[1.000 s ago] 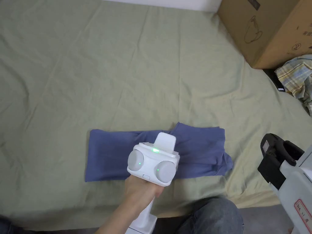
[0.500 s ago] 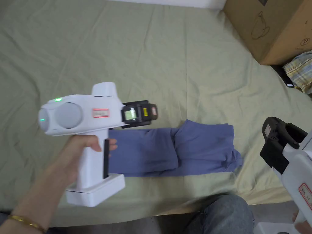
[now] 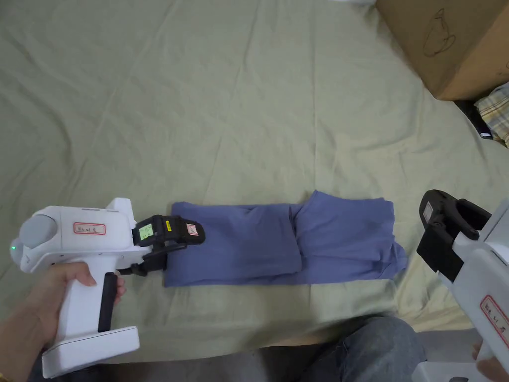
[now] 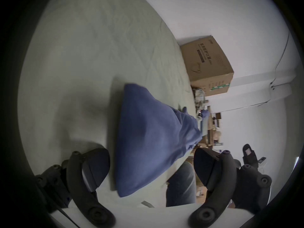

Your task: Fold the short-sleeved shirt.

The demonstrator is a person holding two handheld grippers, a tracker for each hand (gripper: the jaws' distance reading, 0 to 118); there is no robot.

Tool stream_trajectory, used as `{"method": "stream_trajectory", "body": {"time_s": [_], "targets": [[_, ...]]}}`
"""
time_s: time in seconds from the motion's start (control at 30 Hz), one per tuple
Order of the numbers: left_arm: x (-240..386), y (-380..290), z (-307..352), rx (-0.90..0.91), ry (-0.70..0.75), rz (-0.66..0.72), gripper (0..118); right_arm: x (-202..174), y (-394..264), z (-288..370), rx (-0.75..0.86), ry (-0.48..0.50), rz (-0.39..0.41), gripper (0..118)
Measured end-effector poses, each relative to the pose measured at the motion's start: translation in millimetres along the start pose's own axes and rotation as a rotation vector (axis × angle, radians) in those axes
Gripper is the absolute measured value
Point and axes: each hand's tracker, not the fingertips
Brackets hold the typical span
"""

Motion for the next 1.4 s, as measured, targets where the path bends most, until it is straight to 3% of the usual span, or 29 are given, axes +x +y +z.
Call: {"method": "stream_trajectory", "body": {"time_s": [0.17, 0.2, 0.27, 0.3, 0.37, 0.43, 0.63, 0.87, 0.97, 1.03, 1.17, 1.4], "targets": [[9.3, -3.0, -16.6, 0.054, 0.003, 0.001, 102, -2.1, -0.3, -0.8, -0.018, -0.007, 0.018, 0], [11.5, -2.3, -19.0, 0.054, 0.018, 0.003, 82, -2.4, -0.5, -1.0, -0.021, -0.008, 0.021, 0], [15.0, -1.1, -24.9, 0.057, 0.162, -0.008, 21, -3.4, -0.7, -1.5, -0.024, -0.007, 0.025, 0], [16.8, -2.2, -30.2, 0.055, 0.236, -0.018, 15, -4.0, -0.8, -2.1, -0.026, -0.005, 0.026, 0], [28.7, -7.0, -30.6, 0.061, 0.214, -0.063, 13, -5.6, -1.2, -3.2, -0.029, 0.001, 0.026, 0], [47.3, -5.5, -29.7, 0.042, 0.323, -0.139, 11, -7.4, -1.3, -4.7, -0.032, 0.004, 0.031, 0], [70.5, 5.6, 11.2, 0.103, 0.359, -0.086, 10, -10.5, 3.2, -5.4, -0.017, 0.024, 0.026, 0], [52.5, 12.8, 131.2, 0.248, 0.705, -0.099, 10, -12.9, 5.3, -7.8, 0.002, 0.053, 0.007, 0], [40.4, 16.4, 169.0, 0.312, 0.950, -0.152, 10, -14.6, 3.8, -10.6, 0.001, 0.070, -0.004, 0], [54.7, 11.8, 178.8, 0.351, 1.037, -0.220, 10, -15.9, 2.7, -11.5, 0.001, 0.076, -0.008, 0], [101.8, -5.1, 172.6, 0.366, 0.895, -0.307, 10, -17.0, 1.0, -11.2, 0.003, 0.087, -0.022, 0], [179.1, -34.1, 98.3, 0.293, 0.697, -0.435, 10, -16.5, 0.4, -1.3, 0.018, 0.080, -0.035, 0]]}}
